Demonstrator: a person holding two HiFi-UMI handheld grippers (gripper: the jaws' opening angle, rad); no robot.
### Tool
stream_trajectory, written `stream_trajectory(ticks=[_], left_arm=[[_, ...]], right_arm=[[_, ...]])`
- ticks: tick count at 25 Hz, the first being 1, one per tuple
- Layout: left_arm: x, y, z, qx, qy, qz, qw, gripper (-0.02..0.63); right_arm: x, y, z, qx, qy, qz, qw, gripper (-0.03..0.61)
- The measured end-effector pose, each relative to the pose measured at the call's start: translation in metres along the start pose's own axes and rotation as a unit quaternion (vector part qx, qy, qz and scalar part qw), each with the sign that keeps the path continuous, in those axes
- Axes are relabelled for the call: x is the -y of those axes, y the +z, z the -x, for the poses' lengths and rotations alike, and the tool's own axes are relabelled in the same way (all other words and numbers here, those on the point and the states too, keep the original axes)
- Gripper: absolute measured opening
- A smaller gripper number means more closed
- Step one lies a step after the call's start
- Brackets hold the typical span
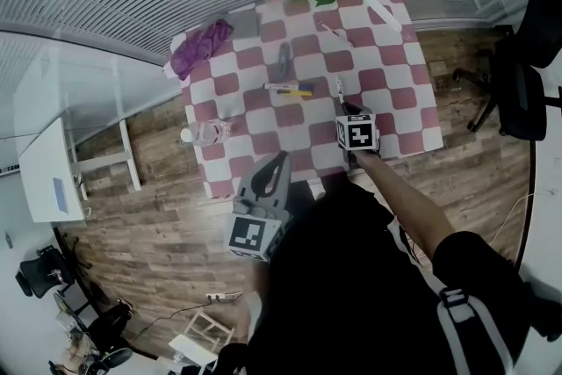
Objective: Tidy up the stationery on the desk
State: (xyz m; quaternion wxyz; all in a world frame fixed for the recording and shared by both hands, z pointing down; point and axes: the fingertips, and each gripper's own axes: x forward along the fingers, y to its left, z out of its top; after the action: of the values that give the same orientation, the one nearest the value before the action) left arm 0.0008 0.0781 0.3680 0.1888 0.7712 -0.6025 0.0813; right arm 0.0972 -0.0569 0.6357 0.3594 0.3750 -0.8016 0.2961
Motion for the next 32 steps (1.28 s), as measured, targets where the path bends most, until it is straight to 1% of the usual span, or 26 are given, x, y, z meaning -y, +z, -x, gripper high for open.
stream_trajectory(ticks=[8, 11, 12, 14, 15, 17, 21, 27, 30, 32], left_arm=[[0.005, -0.003, 0.0, -0.004, -0.005, -0.01, 0.9999, 0.032], [0.007, -0.002, -0.001, -0.002, -0.005, -0.005, 1.0, 0.032], [0.008, -0.001, -0.001, 0.0, -0.005, -0.003, 1.0, 0.032], [0.01, -0.001, -0.001, -0.001, -0.006, -0.006, 1.0, 0.032], [0.01, -0.002, -0.001, -0.001, -0.008, -0.011, 0.9999, 0.032], [0.012, -0.004, -0.002, -0.002, -0.01, -0.015, 0.9998, 0.032], [0.014, -0.003, -0.003, 0.0, -0.01, -0.011, 0.9999, 0.032], [0.015, -0.006, -0.004, 0.0, -0.009, -0.01, 0.9999, 0.032], [0.013, -0.004, -0.007, 0.001, -0.003, -0.01, 0.9999, 0.032], [0.012, -0.002, -0.01, 0.0, 0.001, -0.003, 1.0, 0.032]], right_arm=[[0.004, -0.004, 0.0, -0.008, 0.0, 0.01, 1.0, 0.066], [0.004, -0.005, 0.001, -0.009, 0.004, 0.012, 1.0, 0.075], [0.004, -0.005, 0.002, -0.008, 0.005, 0.012, 1.0, 0.081], [0.005, -0.005, 0.003, -0.007, 0.004, 0.012, 1.0, 0.117], [0.006, -0.005, 0.004, -0.006, 0.004, 0.013, 1.0, 0.12], [0.007, -0.005, 0.006, -0.004, 0.004, 0.014, 1.0, 0.12], [0.011, -0.001, 0.01, 0.001, 0.005, 0.012, 1.0, 0.12], [0.02, 0.014, 0.012, 0.011, 0.006, 0.016, 1.0, 0.121], [0.029, 0.029, 0.009, 0.02, 0.004, 0.026, 0.999, 0.123], [0.035, 0.043, 0.005, 0.029, 0.002, 0.035, 0.999, 0.126]])
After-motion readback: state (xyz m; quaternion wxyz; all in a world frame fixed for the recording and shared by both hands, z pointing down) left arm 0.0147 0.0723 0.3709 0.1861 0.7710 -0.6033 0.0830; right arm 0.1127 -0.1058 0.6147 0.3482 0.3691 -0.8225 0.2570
